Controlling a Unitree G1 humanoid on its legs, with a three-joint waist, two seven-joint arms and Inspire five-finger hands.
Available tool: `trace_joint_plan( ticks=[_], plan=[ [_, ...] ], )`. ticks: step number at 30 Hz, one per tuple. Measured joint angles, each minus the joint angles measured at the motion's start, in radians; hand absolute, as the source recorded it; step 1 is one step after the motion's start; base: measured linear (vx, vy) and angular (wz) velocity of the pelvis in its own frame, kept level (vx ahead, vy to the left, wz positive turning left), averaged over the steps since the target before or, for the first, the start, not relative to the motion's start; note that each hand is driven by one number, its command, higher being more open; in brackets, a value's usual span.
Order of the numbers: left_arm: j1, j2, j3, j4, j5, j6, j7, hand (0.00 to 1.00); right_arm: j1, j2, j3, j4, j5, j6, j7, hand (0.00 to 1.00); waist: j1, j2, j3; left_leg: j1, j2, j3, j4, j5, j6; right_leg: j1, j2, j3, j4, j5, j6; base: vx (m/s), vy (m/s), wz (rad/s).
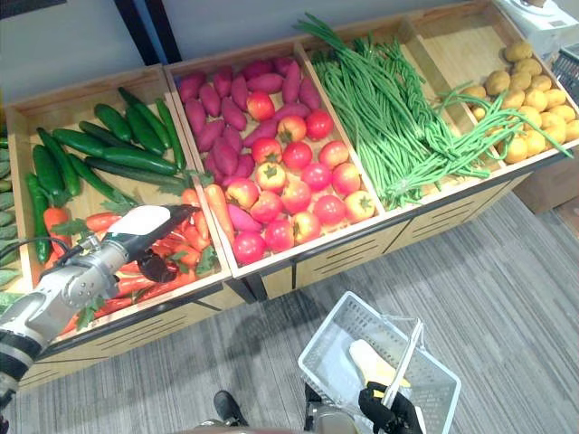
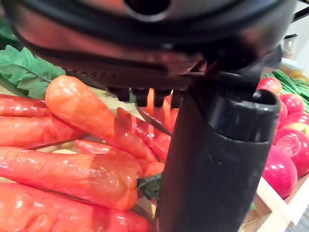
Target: Pick vegetable in the basket
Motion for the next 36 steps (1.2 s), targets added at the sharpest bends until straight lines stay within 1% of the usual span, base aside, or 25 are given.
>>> trace_joint_plan(
  ticks=[2, 3, 5, 9, 11, 14, 17, 18, 24, 29, 31, 32, 34, 36],
  plan=[
    [0.001, 0.0, 0.001, 0.023, 0.002, 0.008, 0.013, 1.0, 0.0, -0.004, 0.017, -0.018, 0.0, -0.007, 0.001, 0.0, -0.002, 0.0, 0.014, -0.021, 0.006, 0.015, 0.004, -0.004, 0.005, -0.023, 0.004, 0.013, -0.006, 0.019, 0.002, -0.1, -0.038, -0.19],
    [0.0, 0.0, 0.018, 0.024, 0.002, 0.007, 0.023, 1.0, 0.0, -0.003, 0.016, -0.023, 0.001, -0.013, 0.0, 0.0, -0.001, -0.002, 0.025, -0.031, 0.01, 0.03, 0.004, -0.003, 0.011, -0.032, 0.005, 0.014, -0.014, 0.03, 0.002, -0.08, -0.025, -0.01],
    [0.002, 0.0, 0.033, 0.024, 0.002, 0.007, 0.023, 1.0, 0.0, -0.003, 0.017, -0.025, 0.002, -0.013, 0.0, 0.0, -0.001, -0.004, 0.028, -0.043, 0.015, 0.039, 0.005, 0.003, 0.013, -0.046, 0.008, 0.016, -0.017, 0.041, 0.003, -0.08, -0.026, -0.01],
    [0.009, 0.0, 0.072, 0.02, 0.002, 0.006, 0.025, 1.0, -0.002, -0.008, 0.029, -0.038, 0.003, -0.023, -0.001, 0.0, -0.001, -0.003, 0.046, -0.071, 0.024, 0.06, 0.004, 0.015, 0.016, -0.067, 0.015, 0.033, -0.05, 0.087, 0.003, -0.05, -0.011, -0.07],
    [0.011, 0.0, 0.084, 0.013, 0.002, 0.008, 0.033, 1.0, -0.002, -0.013, 0.041, -0.038, 0.003, -0.028, -0.001, 0.0, -0.001, -0.003, 0.047, -0.09, 0.031, 0.06, 0.004, 0.023, 0.021, -0.087, 0.02, 0.035, -0.051, 0.101, 0.006, -0.02, -0.007, -0.03],
    [0.026, -0.009, 0.116, 0.002, 0.003, 0.012, 0.046, 1.0, -0.009, -0.018, 0.057, -0.038, 0.006, -0.027, -0.002, 0.0, -0.004, -0.012, 0.059, -0.1, 0.036, 0.063, -0.004, 0.038, 0.019, -0.097, 0.027, 0.04, -0.058, 0.109, 0.004, 0.0, 0.0, 0.0],
    [0.065, -0.02, 0.155, -0.028, 0.003, 0.033, 0.048, 1.0, -0.013, -0.019, 0.062, -0.037, 0.006, -0.028, -0.002, 0.0, -0.008, -0.014, 0.061, -0.099, 0.04, 0.078, -0.02, 0.055, 0.019, -0.097, 0.036, 0.047, -0.075, 0.119, -0.003, 0.01, -0.011, -0.05],
    [0.083, -0.021, 0.168, -0.037, 0.003, 0.034, 0.048, 0.0, -0.015, -0.02, 0.064, -0.036, 0.006, -0.027, -0.001, 0.0, -0.008, -0.014, 0.062, -0.098, 0.043, 0.081, -0.022, 0.06, 0.015, -0.099, 0.04, 0.052, -0.075, 0.119, -0.003, 0.03, -0.009, -0.06],
    [0.136, -0.024, 0.22, -0.11, 0.001, 0.043, 0.042, 0.0, -0.023, -0.044, 0.096, -0.034, 0.007, -0.026, 0.002, 0.0, -0.011, -0.012, 0.063, -0.09, 0.041, 0.084, -0.054, 0.09, 0.014, -0.095, 0.047, 0.055, -0.079, 0.119, -0.003, 0.03, 0.003, 0.04],
    [0.207, -0.022, 0.235, -0.151, -0.002, 0.042, -0.009, 0.0, -0.025, -0.048, 0.096, -0.03, 0.003, -0.018, 0.01, 0.0, -0.017, -0.012, 0.062, -0.076, 0.033, 0.085, -0.059, 0.096, 0.013, -0.066, 0.041, 0.062, -0.11, 0.118, -0.003, 0.04, 0.021, 0.03],
    [0.215, -0.023, 0.24, -0.146, -0.002, 0.048, -0.012, 0.0, -0.026, -0.05, 0.094, -0.015, 0.003, -0.017, 0.011, 0.0, -0.018, -0.013, 0.062, -0.057, 0.024, 0.087, -0.081, 0.111, 0.012, -0.047, 0.04, 0.064, -0.126, 0.109, -0.005, 0.04, 0.031, 0.04],
    [0.217, -0.023, 0.248, -0.145, -0.003, 0.051, -0.035, 0.0, -0.027, -0.05, 0.095, -0.009, 0.003, -0.012, 0.014, 0.0, -0.023, -0.014, 0.059, -0.045, 0.018, 0.088, -0.096, 0.119, 0.012, -0.038, 0.04, 0.062, -0.129, 0.099, -0.003, 0.05, 0.029, 0.02],
    [0.235, -0.023, 0.248, -0.15, -0.011, 0.044, -0.06, 0.0, -0.028, -0.051, 0.093, 0.004, 0.003, -0.01, 0.016, 0.0, -0.025, -0.011, 0.055, -0.018, 0.006, 0.096, -0.129, 0.138, 0.011, -0.018, 0.041, 0.06, -0.137, 0.095, -0.007, 0.06, 0.037, 0.0],
    [0.257, -0.024, 0.249, -0.134, -0.013, 0.028, -0.075, 0.0, -0.028, -0.051, 0.092, 0.016, 0.003, -0.002, 0.017, 0.0, -0.026, -0.012, 0.046, 0.0, 0.005, 0.101, -0.13, 0.139, 0.01, 0.0, 0.04, 0.06, -0.138, 0.093, -0.009, 0.07, 0.044, -0.01]
  ],
)
